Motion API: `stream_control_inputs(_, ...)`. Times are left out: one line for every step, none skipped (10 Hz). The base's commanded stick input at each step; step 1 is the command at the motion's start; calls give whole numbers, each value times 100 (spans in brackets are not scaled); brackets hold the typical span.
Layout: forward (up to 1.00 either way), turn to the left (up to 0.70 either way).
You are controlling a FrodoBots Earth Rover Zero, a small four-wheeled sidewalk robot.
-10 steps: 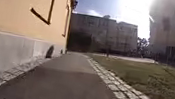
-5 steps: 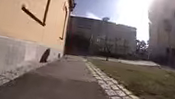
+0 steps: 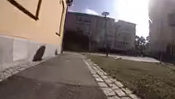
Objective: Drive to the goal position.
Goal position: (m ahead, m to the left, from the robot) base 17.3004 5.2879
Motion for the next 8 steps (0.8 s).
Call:
stream_control_inputs(70,0)
stream_control_inputs(70,0)
stream_control_inputs(70,0)
stream_control_inputs(70,0)
stream_control_inputs(70,0)
stream_control_inputs(70,0)
stream_control_inputs(70,0)
stream_control_inputs(70,0)
